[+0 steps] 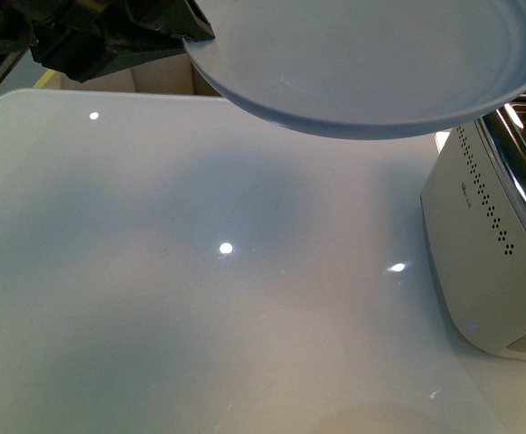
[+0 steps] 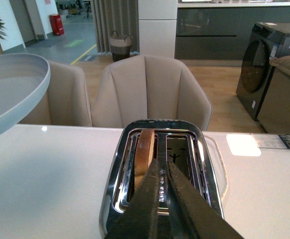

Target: Left arm holds plate, right arm toasts bread

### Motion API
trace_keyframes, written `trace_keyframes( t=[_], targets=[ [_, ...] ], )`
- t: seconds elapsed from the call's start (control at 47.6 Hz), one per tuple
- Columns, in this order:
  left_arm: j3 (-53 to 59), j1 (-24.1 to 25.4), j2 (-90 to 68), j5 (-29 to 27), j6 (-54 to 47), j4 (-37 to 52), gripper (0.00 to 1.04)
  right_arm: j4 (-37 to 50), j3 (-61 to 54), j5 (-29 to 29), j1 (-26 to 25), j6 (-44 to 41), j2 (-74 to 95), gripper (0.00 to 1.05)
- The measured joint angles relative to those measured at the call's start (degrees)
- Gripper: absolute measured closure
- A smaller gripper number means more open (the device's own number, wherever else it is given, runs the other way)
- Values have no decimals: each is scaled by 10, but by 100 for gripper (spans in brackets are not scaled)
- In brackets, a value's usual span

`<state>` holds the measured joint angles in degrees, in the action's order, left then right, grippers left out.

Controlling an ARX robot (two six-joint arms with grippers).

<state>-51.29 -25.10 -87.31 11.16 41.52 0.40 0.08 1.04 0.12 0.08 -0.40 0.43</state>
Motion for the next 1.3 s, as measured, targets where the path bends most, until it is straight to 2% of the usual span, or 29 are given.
trace_keyframes(
  t=[0.105, 0.315, 0.462, 0.925, 1.009, 1.051, 1.177, 1.303],
  targets=[
    [0, 0, 0, 0, 0, 0, 102, 0, 0, 0, 0, 0, 0, 78],
    [0, 0, 0, 0, 0, 0, 102, 0, 0, 0, 0, 0, -1, 35],
    [0, 0, 0, 0, 0, 0, 102, 0, 0, 0, 0, 0, -1, 8],
    [0, 0, 0, -3, 3, 3, 102, 0, 0, 0, 0, 0, -1, 9],
    [26, 0, 0, -25, 45, 108, 102, 0, 0, 0, 0, 0, -1, 9],
    [25, 4, 0, -19, 54, 116, 102, 0, 0, 0, 0, 0, -1, 9],
    [25, 39, 1, 24, 54, 103, 102, 0, 0, 0, 0, 0, -1, 9],
    [23, 109, -10, 56, 5, 72, 102, 0, 0, 0, 0, 0, -1, 9]
  ],
)
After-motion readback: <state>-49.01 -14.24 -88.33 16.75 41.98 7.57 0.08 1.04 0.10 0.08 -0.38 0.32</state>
